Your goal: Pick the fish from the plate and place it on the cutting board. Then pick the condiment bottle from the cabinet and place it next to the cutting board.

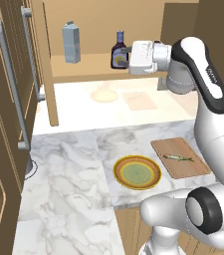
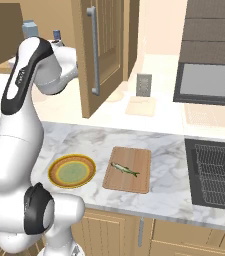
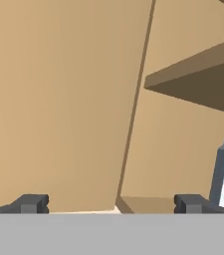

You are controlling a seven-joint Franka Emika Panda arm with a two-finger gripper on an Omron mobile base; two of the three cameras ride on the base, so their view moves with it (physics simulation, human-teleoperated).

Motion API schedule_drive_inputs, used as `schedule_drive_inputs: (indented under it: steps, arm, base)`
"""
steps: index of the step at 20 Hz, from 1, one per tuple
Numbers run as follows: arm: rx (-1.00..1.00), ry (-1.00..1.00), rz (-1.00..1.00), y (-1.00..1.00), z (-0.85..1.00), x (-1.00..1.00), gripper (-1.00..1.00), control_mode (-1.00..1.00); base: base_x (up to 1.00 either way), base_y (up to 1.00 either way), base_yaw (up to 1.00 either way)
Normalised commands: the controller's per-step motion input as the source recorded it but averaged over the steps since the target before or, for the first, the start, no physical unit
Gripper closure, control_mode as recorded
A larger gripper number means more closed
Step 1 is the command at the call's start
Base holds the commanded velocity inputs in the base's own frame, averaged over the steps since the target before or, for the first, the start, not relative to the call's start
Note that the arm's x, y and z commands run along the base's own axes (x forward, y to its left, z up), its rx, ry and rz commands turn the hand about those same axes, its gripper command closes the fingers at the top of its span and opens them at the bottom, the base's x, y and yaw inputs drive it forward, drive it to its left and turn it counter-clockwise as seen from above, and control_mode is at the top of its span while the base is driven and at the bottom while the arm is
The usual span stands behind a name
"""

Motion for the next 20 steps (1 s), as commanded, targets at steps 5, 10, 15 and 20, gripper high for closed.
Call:
schedule_drive_inputs:
  steps: [5, 10, 15, 20]
  arm:
    - [0.00, -0.09, -0.01, -0.11, 0.00, 0.09, -1.00, -1.00]
    - [0.00, -0.04, -0.03, -0.10, 0.00, 0.09, -1.00, -1.00]
    - [0.00, 0.00, -0.04, -0.02, 0.00, 0.08, -1.00, -1.00]
    - [0.00, 0.00, -0.05, -0.03, 0.00, 0.06, -1.00, -1.00]
  base:
    - [0.00, 0.00, 0.00]
    - [0.00, 0.00, 0.00]
    - [0.00, 0.00, 0.00]
    - [0.00, 0.00, 0.00]
